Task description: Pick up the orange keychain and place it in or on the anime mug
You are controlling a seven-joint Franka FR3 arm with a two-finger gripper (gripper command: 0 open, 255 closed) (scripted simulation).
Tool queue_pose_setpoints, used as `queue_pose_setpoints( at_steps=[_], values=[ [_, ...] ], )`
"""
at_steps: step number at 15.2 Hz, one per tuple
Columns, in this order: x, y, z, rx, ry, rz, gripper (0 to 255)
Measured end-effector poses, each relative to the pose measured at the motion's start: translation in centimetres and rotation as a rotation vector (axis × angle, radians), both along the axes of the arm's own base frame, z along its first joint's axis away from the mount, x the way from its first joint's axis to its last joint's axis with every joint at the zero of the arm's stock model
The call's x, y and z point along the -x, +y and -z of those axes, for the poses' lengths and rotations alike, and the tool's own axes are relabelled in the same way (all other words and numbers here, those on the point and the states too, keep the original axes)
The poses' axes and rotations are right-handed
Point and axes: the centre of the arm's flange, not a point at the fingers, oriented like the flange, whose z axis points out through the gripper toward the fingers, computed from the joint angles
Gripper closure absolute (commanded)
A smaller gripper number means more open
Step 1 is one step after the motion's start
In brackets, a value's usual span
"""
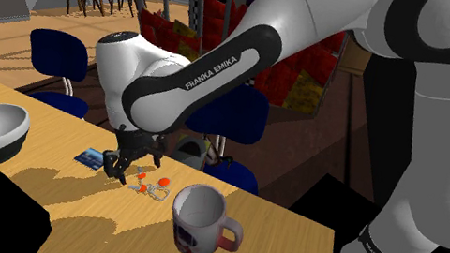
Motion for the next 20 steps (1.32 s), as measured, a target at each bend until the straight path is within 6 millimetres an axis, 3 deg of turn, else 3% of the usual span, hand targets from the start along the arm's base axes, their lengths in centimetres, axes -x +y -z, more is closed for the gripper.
queue_pose_setpoints(
  at_steps=[2,3,15,20],
  values=[
    [0.0,0.0,0.0,0.000,0.000,0.000,0],
    [0.0,0.0,0.0,0.000,0.000,0.000,255],
    [0.0,0.1,-1.0,-0.003,-0.006,-0.001,255],
    [0.0,-0.1,-3.0,0.000,-0.001,0.000,255]
  ],
)
